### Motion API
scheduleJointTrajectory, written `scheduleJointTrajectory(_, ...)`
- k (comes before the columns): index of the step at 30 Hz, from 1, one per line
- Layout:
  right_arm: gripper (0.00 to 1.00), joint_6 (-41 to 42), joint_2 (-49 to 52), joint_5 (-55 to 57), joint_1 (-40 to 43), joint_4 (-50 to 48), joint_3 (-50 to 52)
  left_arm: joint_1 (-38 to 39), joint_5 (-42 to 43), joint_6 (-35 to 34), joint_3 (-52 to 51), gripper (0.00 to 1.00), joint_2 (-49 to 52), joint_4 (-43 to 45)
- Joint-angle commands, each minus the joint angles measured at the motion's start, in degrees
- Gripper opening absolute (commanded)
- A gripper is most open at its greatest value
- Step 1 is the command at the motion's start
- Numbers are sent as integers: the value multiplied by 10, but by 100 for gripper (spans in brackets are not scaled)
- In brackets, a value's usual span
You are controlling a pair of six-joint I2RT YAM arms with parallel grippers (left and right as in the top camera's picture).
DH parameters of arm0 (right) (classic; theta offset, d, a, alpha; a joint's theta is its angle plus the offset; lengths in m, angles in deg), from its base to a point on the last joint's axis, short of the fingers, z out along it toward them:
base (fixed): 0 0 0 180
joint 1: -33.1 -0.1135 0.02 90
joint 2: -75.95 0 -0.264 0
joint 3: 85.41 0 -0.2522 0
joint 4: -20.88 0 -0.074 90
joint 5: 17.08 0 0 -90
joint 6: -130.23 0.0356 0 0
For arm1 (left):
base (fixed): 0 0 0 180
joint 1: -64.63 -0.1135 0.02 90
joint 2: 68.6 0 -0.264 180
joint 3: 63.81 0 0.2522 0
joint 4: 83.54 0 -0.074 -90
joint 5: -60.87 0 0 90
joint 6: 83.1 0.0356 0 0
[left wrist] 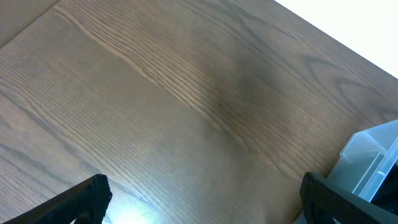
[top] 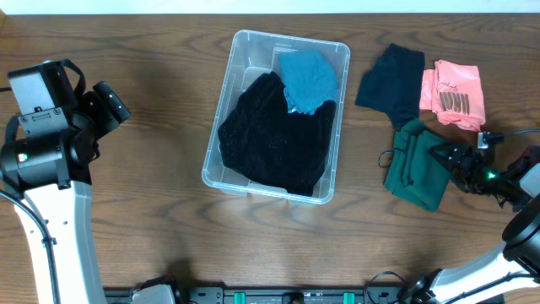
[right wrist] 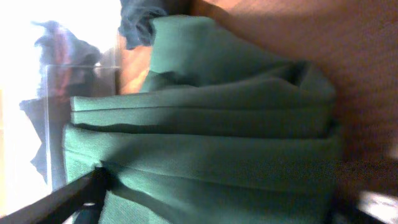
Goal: Pack container
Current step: 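Grasp the dark green garment's edge with the right gripper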
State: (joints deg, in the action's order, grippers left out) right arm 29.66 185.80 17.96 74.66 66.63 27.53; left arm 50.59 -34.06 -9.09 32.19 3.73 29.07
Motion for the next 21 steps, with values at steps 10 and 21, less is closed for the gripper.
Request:
scheduleJointTrajectory(10,44,24,48,186,1,-14,38,-2,-7,12,-3,98,2,-1)
scheduleJointTrajectory(21,29,24,48,120,1,-40,38,-2,-7,12,-3,98,2,-1)
